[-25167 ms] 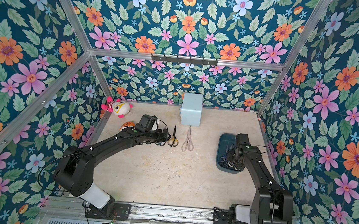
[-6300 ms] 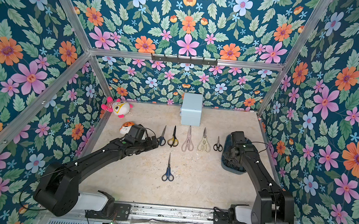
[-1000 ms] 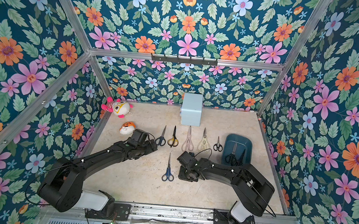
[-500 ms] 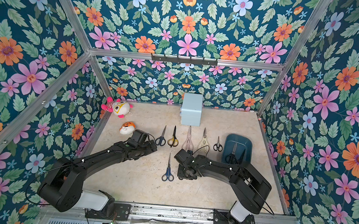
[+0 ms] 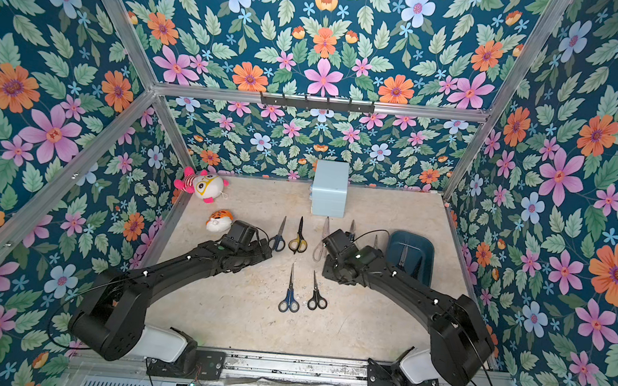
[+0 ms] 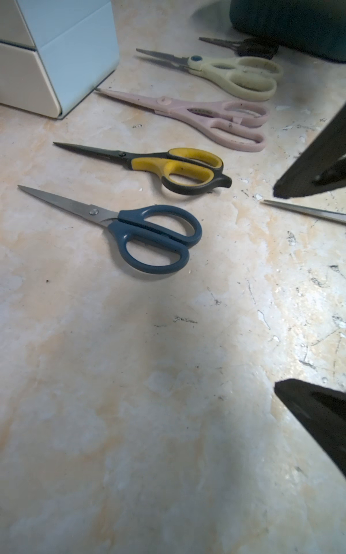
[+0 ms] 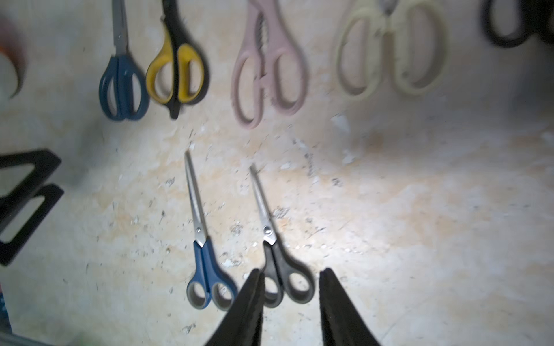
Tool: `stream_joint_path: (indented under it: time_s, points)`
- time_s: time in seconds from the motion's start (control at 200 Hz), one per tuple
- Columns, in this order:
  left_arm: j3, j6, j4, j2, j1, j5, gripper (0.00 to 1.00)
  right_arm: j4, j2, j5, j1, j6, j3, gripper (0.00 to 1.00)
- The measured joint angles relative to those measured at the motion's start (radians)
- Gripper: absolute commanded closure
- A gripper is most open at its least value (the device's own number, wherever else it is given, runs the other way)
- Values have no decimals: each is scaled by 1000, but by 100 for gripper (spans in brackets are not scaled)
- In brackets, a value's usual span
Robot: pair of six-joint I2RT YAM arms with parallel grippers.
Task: Take the scissors out of the storage box
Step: Pick up the scissors from the storage box.
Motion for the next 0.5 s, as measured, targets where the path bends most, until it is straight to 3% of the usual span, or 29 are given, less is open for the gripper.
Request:
stream_joint_path:
  time_s: [0.245, 0.5]
  points:
    - [2, 1, 0, 7, 0, 5, 2, -50, -46, 16, -370, -147, -69, 64]
    - [16, 4, 2, 19, 0, 5, 2, -53, -68, 23, -584, -265, -94, 64]
